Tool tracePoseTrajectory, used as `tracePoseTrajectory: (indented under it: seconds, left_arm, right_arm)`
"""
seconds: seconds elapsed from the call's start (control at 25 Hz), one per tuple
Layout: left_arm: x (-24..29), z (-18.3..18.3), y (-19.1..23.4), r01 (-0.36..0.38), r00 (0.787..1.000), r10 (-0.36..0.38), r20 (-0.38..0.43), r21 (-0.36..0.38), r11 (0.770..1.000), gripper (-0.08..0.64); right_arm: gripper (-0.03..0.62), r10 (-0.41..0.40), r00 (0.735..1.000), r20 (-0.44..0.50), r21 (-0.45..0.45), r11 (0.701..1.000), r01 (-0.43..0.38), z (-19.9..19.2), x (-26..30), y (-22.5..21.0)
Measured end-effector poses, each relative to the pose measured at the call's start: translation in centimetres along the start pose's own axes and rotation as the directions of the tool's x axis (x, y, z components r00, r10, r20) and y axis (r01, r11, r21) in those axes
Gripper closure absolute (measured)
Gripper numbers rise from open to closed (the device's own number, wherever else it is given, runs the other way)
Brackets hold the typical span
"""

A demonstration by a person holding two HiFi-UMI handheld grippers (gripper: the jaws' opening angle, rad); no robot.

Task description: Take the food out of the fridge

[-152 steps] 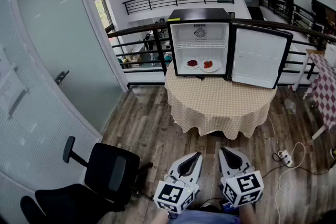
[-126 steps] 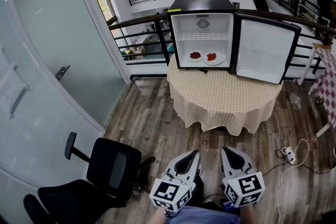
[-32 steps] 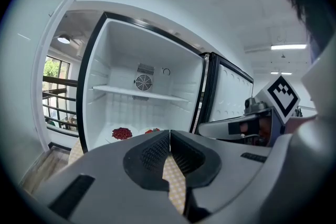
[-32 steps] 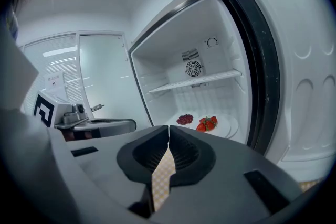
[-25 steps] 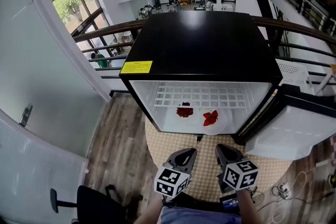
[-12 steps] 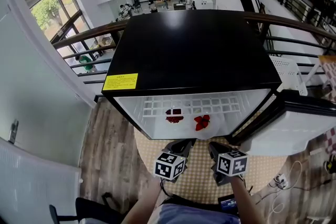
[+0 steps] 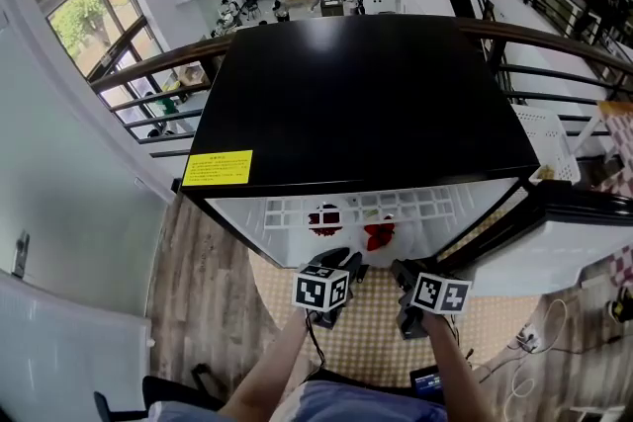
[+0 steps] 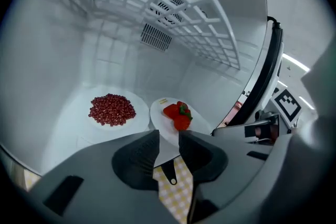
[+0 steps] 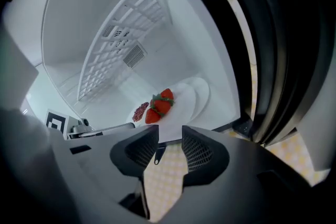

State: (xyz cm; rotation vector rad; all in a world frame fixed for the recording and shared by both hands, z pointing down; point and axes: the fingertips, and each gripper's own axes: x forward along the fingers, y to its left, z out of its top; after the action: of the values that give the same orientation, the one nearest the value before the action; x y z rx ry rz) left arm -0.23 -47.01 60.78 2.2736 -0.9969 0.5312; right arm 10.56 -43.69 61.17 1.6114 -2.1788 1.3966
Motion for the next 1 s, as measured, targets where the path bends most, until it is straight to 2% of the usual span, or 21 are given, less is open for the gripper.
tracePoseTrajectory:
  seconds: [0.16, 0.4, 0.76, 1.0]
  left_arm:
    - [1.1, 0.9, 1.0, -0.006, 1.0, 0.005, -0.004, -0.048, 0.999, 0.446]
    - [2.3, 1.3, 1.9, -0.005, 1.0, 0.002, -0.031, -0.114, 0.993, 0.42]
    - [4.4, 0.5, 0.4, 0.008, 0.998, -0.014, -0.063, -0.1, 0.995, 0.423]
    - [4.1, 0.7, 0.6, 0.007, 0.999, -0.013, -0.046, -0.113, 0.994, 0.426]
  right_arm:
    - [0.422, -0.023, 1.0, 0.01, 0.086, 0.996, 0.023, 0.3, 0.5, -1.1]
    - [0.417, -0.013, 1.0, 0.0, 0.161, 0.987, 0.013, 0.5, 1.4, -1.4]
    - [0.434, -0.055, 0.998, -0.013, 0.148, 0.987, 0.057, -0.1, 2.0, -2.2]
    - [0.468, -0.009, 1.0, 0.002, 0.237, 0.972, 0.008, 0.4, 2.0, -2.1]
